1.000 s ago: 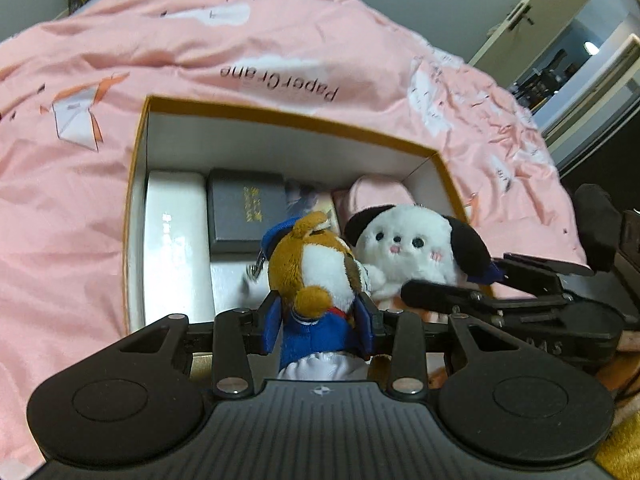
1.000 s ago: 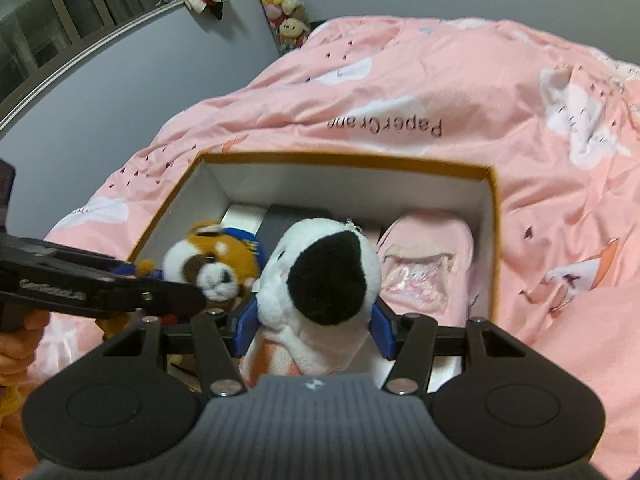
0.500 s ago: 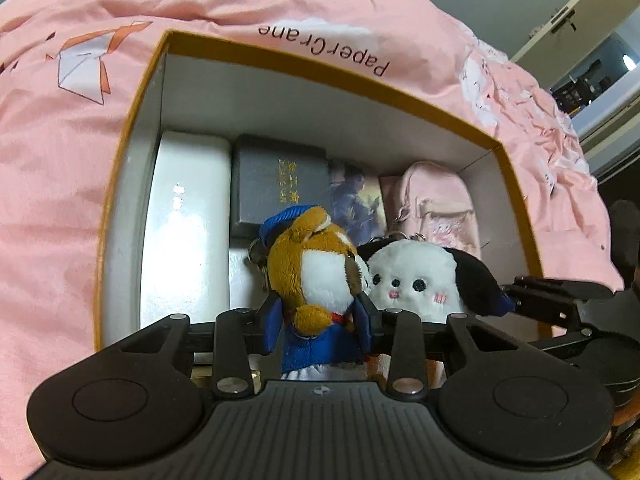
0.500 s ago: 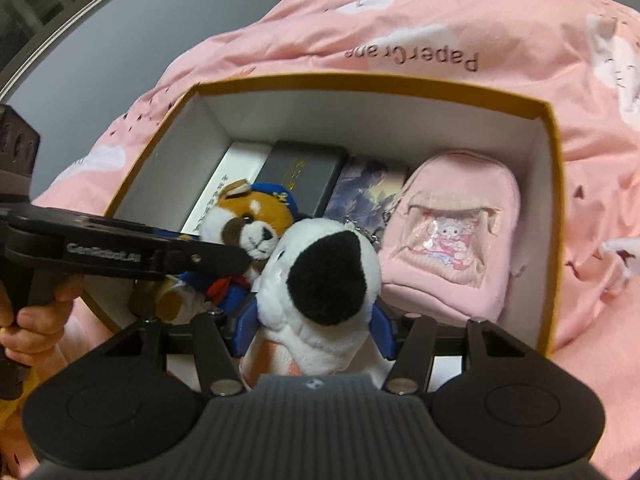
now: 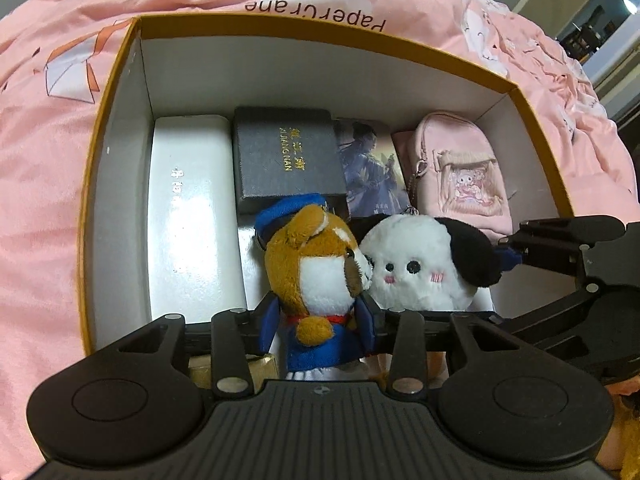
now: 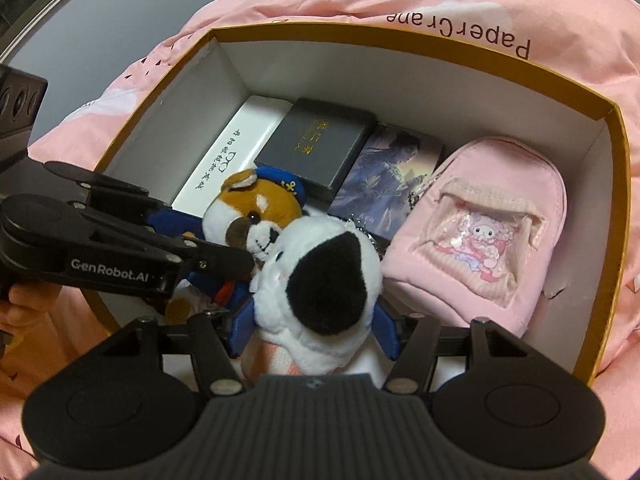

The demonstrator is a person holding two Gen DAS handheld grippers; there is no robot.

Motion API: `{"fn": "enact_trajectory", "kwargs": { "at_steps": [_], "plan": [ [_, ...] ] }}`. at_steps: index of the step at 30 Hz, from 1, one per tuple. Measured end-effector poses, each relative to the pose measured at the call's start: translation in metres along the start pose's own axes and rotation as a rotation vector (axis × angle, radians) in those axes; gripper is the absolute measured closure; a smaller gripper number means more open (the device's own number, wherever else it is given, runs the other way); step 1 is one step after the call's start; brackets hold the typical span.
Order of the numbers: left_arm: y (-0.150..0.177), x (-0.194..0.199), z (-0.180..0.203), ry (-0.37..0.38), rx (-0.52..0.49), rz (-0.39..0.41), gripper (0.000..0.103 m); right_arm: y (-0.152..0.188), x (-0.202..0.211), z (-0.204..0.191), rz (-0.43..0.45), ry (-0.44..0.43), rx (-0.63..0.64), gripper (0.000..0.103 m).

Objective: Organize objects
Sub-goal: 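Lower both plushes into the orange box and open both tools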

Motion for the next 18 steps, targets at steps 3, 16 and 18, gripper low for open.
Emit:
{"fn": "enact_trajectory", "kwargs": {
  "at_steps": [3,16,18],
  "plan": [
    [0.003,0.013,0.0,-0.012,-0.024,0.027,0.057,0.002,0.007,-0.005,0.018,0.032,0.011,0.035],
    [-0.001,0.015,0.0,-0.053,-0.068,0.172,0.08,0.008,0.029,0.007,0.112,0.035,-0.148,0.069],
    [0.0,0.015,0.001,-0.062,-0.079,0.168,0.081,0.008,0.027,0.015,0.117,-0.001,-0.201,0.07]
  ]
}}
Point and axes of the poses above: each gripper's, at about its wrist camera, not at the fingertips, and x roughly against the way its jaws point, z to its right, y to its underside, the point moved 1 cm from there along -x, roughly the way its jaws point, and after that the axes turned 8 degrees about -z, right-handed, at the moved point
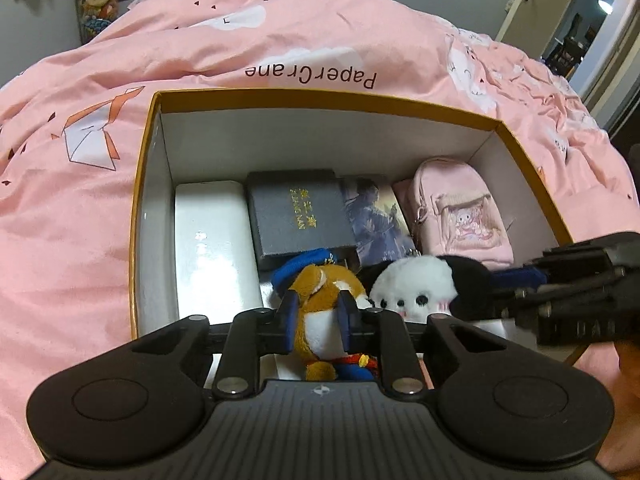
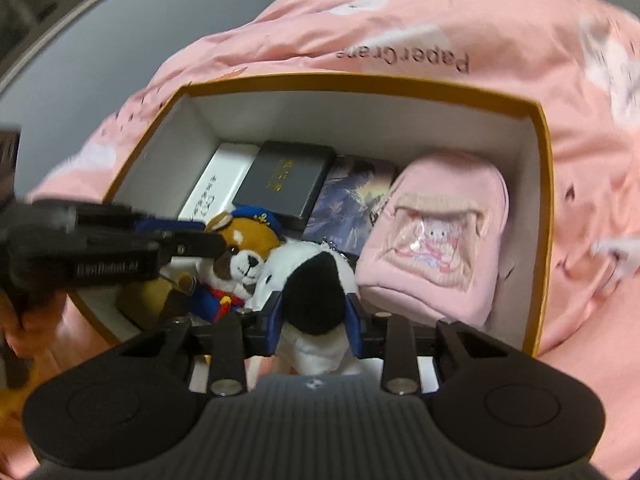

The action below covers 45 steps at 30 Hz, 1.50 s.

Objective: Organize objects
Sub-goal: 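Lower both plushes into the orange box and open both tools, then withdraw both tools from the box toward the tape measure and fruit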

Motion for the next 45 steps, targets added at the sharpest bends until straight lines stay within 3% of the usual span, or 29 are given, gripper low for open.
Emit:
{"fn": "enact_trajectory", "kwargs": {
  "at_steps": [4,11,14,19,22,25,30,37,45],
  "plan": [
    [0.002,0.002,0.003,-0.053,-0.027,-0.004,0.083,-0.003,-0.007,0.002,0.019,-0.052,-0.049,0.071],
    [0.003,0.001,0.004,-0.062,-0.032,-0.003,0.083,0.002,-0.008,-0.012,0.027,0.015,0.003,0.07],
    [0.005,0.008,0.005,-0.046,-0.026,0.009,0.082,0.005,0.0,-0.014,0.049,0.019,0.003,0.065],
    [0.019,0.049,0.023,0.006,-0.078,0.141,0.082,0.021,0.038,-0.025,0.149,0.028,0.009,0.061],
    [0.036,0.077,0.045,0.058,-0.15,0.221,0.08,0.045,0.067,-0.034,0.216,0.04,-0.007,0.061],
    [0.056,0.09,0.068,0.122,-0.21,0.251,0.079,0.076,0.093,-0.04,0.283,0.057,-0.022,0.061],
    [0.088,0.082,0.098,0.17,-0.281,0.215,0.079,0.134,0.105,-0.039,0.302,0.138,-0.086,0.061],
    [0.122,0.049,0.124,0.097,-0.344,0.13,0.079,0.187,0.071,-0.035,0.226,0.313,-0.065,0.061],
    [0.145,0.037,0.146,0.0,-0.456,0.069,0.074,0.2,0.05,-0.015,0.157,0.265,-0.108,0.056]
  ]
}}
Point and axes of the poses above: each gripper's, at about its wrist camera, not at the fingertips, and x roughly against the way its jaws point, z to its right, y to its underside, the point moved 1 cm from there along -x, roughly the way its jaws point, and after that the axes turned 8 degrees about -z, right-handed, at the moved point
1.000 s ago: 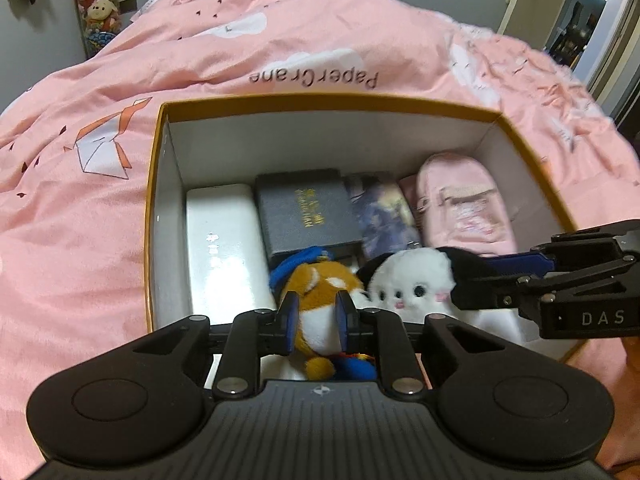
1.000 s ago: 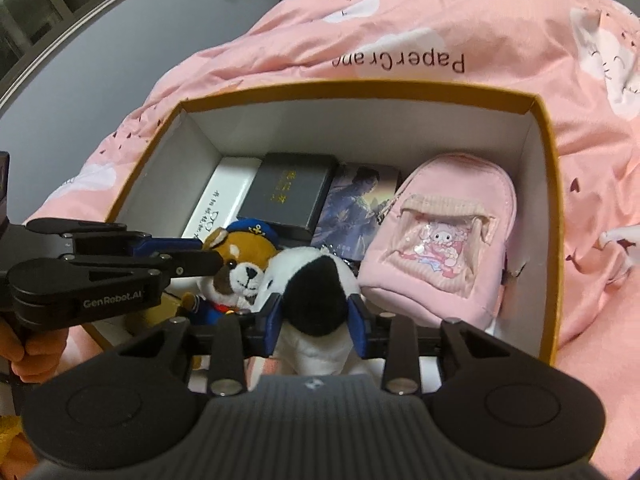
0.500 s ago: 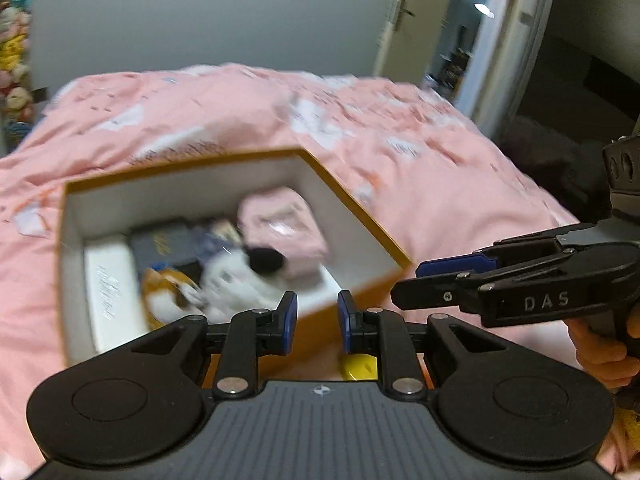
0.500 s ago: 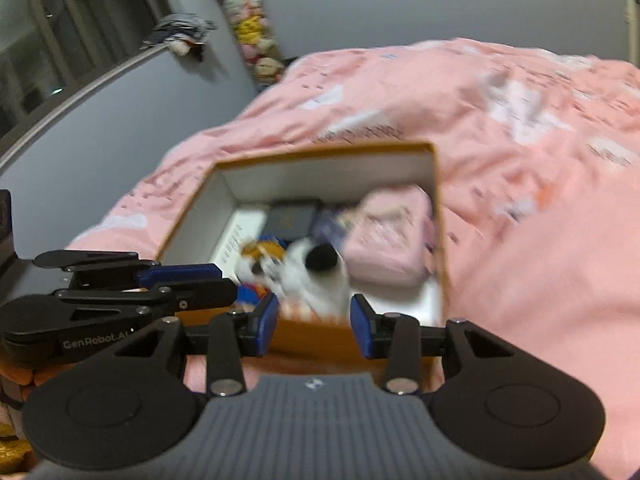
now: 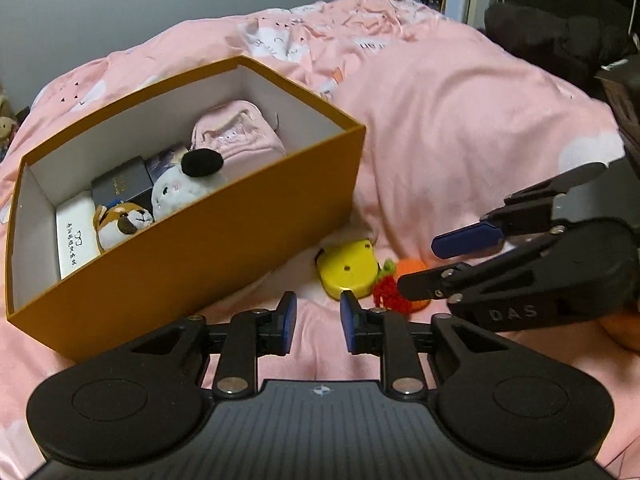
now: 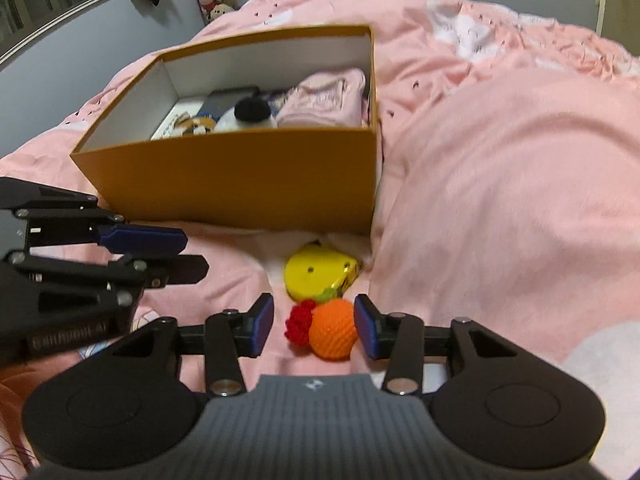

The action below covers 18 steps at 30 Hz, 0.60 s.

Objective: Organize objects
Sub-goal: 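Withdraw both tools from the box toward the tape measure and fruit, then grasp the yellow tape measure with the left tool while the right tool grasps the orange fruit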

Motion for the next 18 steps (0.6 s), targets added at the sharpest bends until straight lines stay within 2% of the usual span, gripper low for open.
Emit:
{"fn": "enact_trajectory", "kwargs": {
  "at_steps": [5,8,14,18],
  "plan": [
    [-0.001,0.002,0.0,0.01,-0.002,0.009,0.068,0.002,-0.018,0.006,-0.063,-0.014,-0.019,0.056],
    [-0.002,0.003,-0.001,0.012,0.0,0.008,0.063,0.001,-0.027,0.006,-0.091,-0.007,-0.019,0.05],
    [-0.004,0.001,-0.005,0.107,0.036,-0.021,0.061,0.0,-0.04,0.012,-0.124,0.0,-0.046,0.049],
    [-0.008,-0.005,-0.001,0.13,0.027,-0.013,0.061,0.0,-0.044,0.015,-0.131,-0.004,-0.057,0.05]
  ]
}}
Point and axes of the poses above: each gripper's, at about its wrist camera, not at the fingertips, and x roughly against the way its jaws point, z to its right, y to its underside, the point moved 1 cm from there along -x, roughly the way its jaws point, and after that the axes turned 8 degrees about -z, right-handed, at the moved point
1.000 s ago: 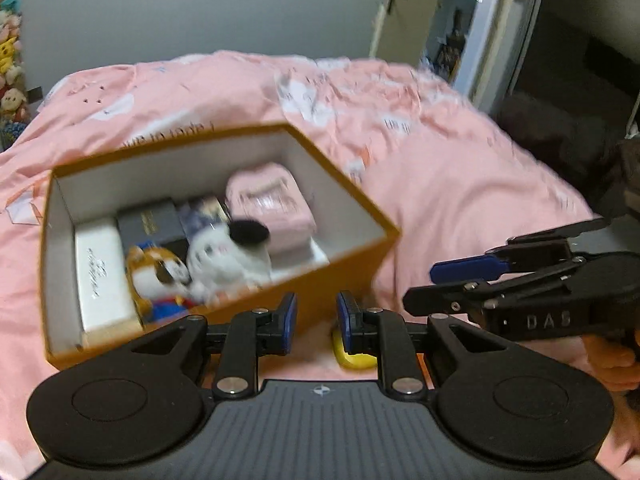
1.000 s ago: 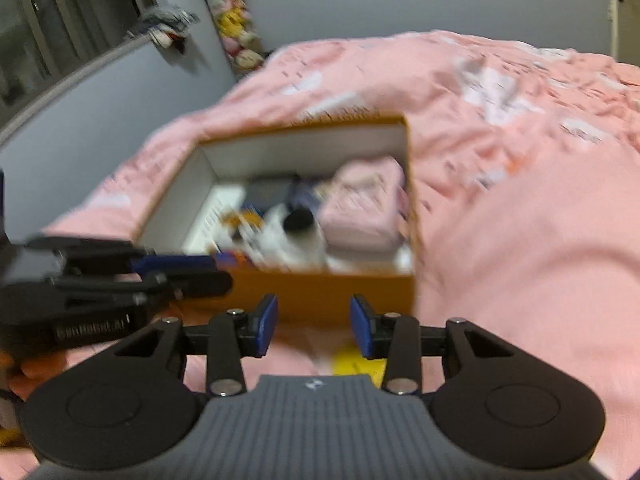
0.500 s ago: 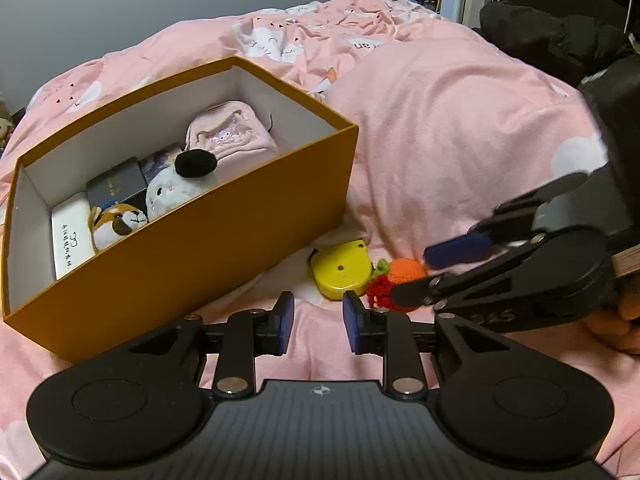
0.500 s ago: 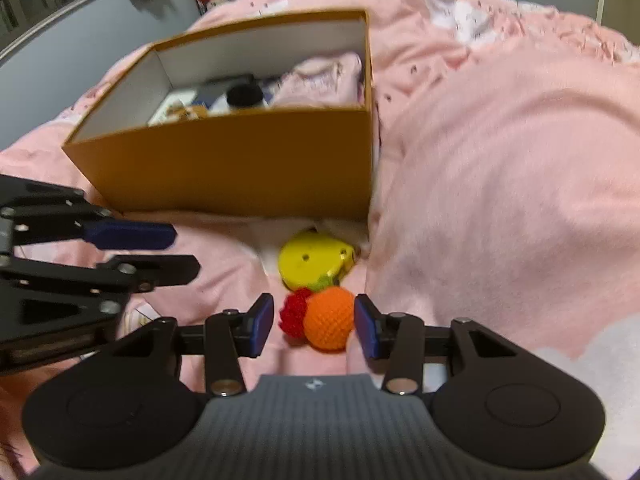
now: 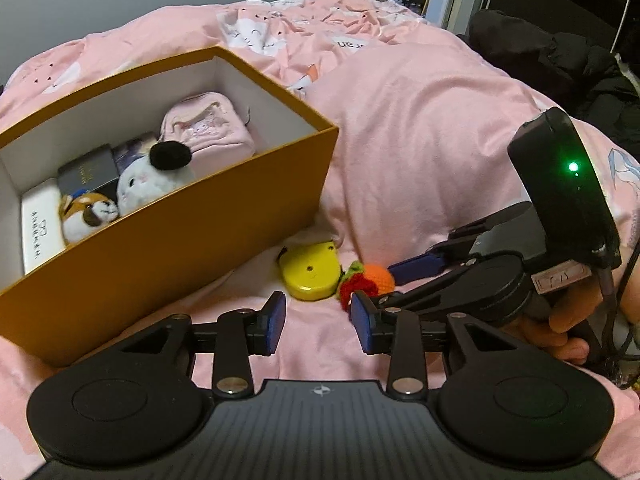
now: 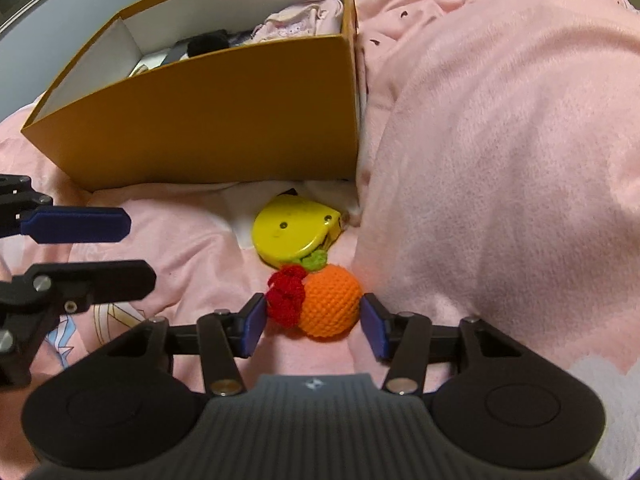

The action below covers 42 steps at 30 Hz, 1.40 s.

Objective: Organize objects
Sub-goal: 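Grasp the yellow tape measure with the left tool while the right tool grasps the orange fruit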

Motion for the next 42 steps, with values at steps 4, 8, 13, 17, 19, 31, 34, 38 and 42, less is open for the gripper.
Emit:
{"fn": "enact_trajectory", "kwargs": {
  "at_steps": [4,8,13,17,19,31,34,38,42],
  "plan": [
    [-0.006,-0.009,-0.002,0.024,0.009,-0.004,0.057,0.003,0.009,0.001,0.021,0.003,-0.011,0.054],
    [-0.013,-0.013,-0.009,0.059,0.063,0.023,0.04,0.008,0.037,-0.002,0.105,0.077,0.022,0.054],
    [-0.024,-0.035,-0.009,0.088,0.098,0.036,0.029,-0.002,0.044,0.022,0.111,0.084,-0.016,0.055],
    [-0.028,-0.066,-0.008,0.064,0.127,-0.022,0.03,-0.008,0.037,0.044,0.088,0.02,-0.092,0.054],
    [-0.028,-0.076,-0.014,0.09,0.168,-0.033,0.031,-0.009,0.032,0.045,0.076,0.019,-0.105,0.055],
    [-0.029,-0.11,-0.022,0.053,0.209,-0.069,0.035,-0.015,0.02,0.048,0.047,-0.008,-0.117,0.053],
    [-0.028,-0.114,-0.02,0.038,0.193,-0.067,0.035,-0.016,0.019,0.048,0.045,-0.008,-0.12,0.053],
    [-0.027,-0.114,-0.02,0.043,0.184,-0.057,0.039,-0.017,0.017,0.046,0.042,-0.003,-0.115,0.053],
    [-0.025,-0.11,-0.022,0.056,0.177,-0.046,0.04,-0.017,0.017,0.044,0.043,-0.001,-0.112,0.053]
  ]
}}
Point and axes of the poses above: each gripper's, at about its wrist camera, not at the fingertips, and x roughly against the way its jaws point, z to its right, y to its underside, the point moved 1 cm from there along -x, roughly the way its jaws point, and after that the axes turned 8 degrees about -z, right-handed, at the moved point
